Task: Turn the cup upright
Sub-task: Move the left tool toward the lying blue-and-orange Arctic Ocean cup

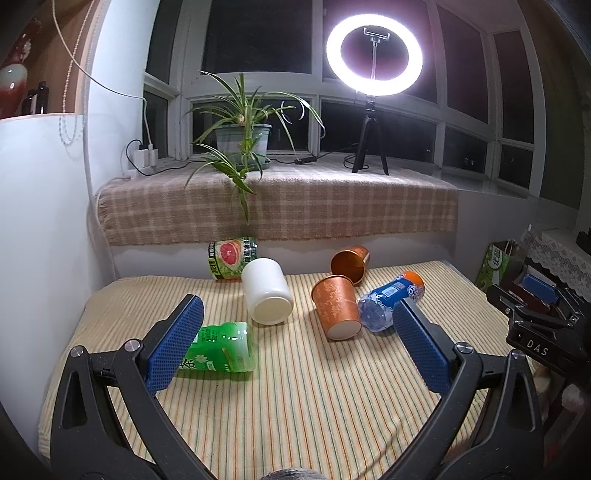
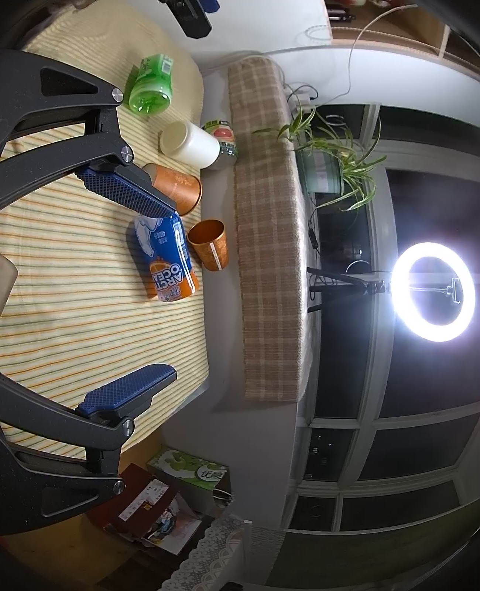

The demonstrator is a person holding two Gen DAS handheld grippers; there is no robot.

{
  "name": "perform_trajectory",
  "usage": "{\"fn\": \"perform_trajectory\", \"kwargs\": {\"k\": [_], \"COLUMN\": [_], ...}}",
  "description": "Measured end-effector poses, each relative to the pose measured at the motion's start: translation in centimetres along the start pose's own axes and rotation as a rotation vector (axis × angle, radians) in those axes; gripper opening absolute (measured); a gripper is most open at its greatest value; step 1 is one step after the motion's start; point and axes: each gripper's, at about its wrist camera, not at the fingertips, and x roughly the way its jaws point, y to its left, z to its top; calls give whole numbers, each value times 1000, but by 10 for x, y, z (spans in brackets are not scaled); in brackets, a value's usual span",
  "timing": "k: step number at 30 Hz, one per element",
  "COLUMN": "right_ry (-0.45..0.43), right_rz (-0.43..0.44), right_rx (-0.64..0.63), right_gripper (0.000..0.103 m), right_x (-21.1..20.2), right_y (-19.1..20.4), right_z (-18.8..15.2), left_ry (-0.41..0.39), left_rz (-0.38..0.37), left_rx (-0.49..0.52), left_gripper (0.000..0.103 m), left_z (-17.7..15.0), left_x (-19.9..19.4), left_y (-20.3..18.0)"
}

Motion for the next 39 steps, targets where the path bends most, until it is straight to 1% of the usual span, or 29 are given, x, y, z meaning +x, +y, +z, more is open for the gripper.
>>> {"fn": "perform_trajectory", "kwargs": {"k": [8, 10, 17, 24, 26, 30, 33, 35, 39], "right_ry": [8, 12, 30, 58, 68, 96, 110, 117, 132], "right_rz": [-1, -3, -19, -46, -55, -62, -65, -66, -64], "right_rx": [4, 12, 42, 73, 83, 114, 130, 139, 164], "right_gripper": [81, 81, 81, 81, 81, 81, 81, 81, 81], "right_x": [1, 2, 4, 8, 9, 14, 18, 20, 25], "right_y": [-2, -5, -17, -38, -45, -60, -68, -71, -80], "right_z": [-1, -2, -9, -20, -25, -35, -40, -43, -48], "left_ry": [42, 63, 184, 336, 372, 434, 482, 509, 568], "left_rz": [-46, -71, -232, -363, -387, -398, -407, -418, -399], "left_rx": [33, 52, 125, 200, 224, 287, 347, 387, 468], "left_gripper": [103, 103, 103, 97, 96, 95, 90, 90, 89], "left_z": [1, 3, 6, 7, 7, 8, 10, 10, 8], "left_x": [14, 21, 57, 110, 124, 152, 169, 181, 207], "left_y": [-9, -12, -37, -74, -86, -105, -120, -128, -147]}}
